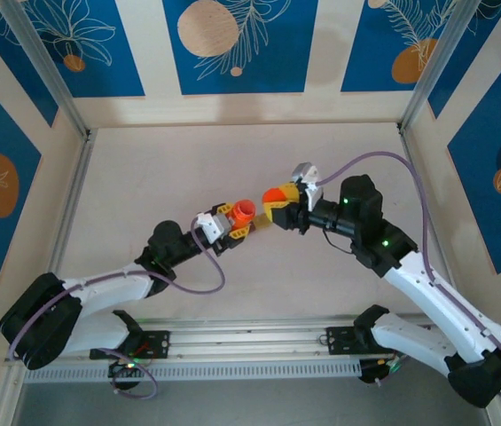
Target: Sort the pills into containers
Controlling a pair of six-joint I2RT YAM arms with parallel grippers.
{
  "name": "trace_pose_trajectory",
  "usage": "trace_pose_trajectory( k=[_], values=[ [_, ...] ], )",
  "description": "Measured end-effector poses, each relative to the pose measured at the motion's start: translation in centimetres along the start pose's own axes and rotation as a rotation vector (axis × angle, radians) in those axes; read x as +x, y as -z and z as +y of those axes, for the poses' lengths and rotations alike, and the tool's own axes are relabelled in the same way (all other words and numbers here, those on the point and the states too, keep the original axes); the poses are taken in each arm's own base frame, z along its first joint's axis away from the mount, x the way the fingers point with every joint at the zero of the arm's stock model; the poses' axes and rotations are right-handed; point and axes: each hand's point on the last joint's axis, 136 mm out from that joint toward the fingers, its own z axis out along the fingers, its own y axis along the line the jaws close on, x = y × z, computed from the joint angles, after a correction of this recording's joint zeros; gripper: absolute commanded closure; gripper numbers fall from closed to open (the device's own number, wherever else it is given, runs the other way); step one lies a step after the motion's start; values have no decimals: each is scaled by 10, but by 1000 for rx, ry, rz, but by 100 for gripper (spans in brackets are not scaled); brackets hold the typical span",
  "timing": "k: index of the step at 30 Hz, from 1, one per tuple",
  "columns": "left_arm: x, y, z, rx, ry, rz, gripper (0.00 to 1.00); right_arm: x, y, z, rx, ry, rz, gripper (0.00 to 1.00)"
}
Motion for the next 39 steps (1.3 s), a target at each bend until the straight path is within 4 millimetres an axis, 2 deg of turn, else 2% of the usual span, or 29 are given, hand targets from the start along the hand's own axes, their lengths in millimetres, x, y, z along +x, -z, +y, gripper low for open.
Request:
trace_pose_trajectory(
  k=[4, 7, 15, 22, 29, 39],
  values=[
    [-3, 2, -6, 27, 12, -25, 100, -3, -11, 29, -91, 126, 44, 100],
    [-7, 3, -11, 57, 14, -52, 100, 0, -15, 37, -134, 178, 74, 100],
    [-11, 5, -23, 123, 41, -98, 100, 13, -20, 42, -183, 258, 130, 100],
    [-20, 7, -29, 161, 61, -132, 100, 7, -20, 47, -226, 326, 84, 100],
    [-27, 5, -29, 175, 78, -143, 100, 3, -23, 39, -255, 336, 43, 100],
    [-34, 1, -31, 215, 83, -146, 100, 7, -20, 46, -364, 369, 22, 100]
  ],
)
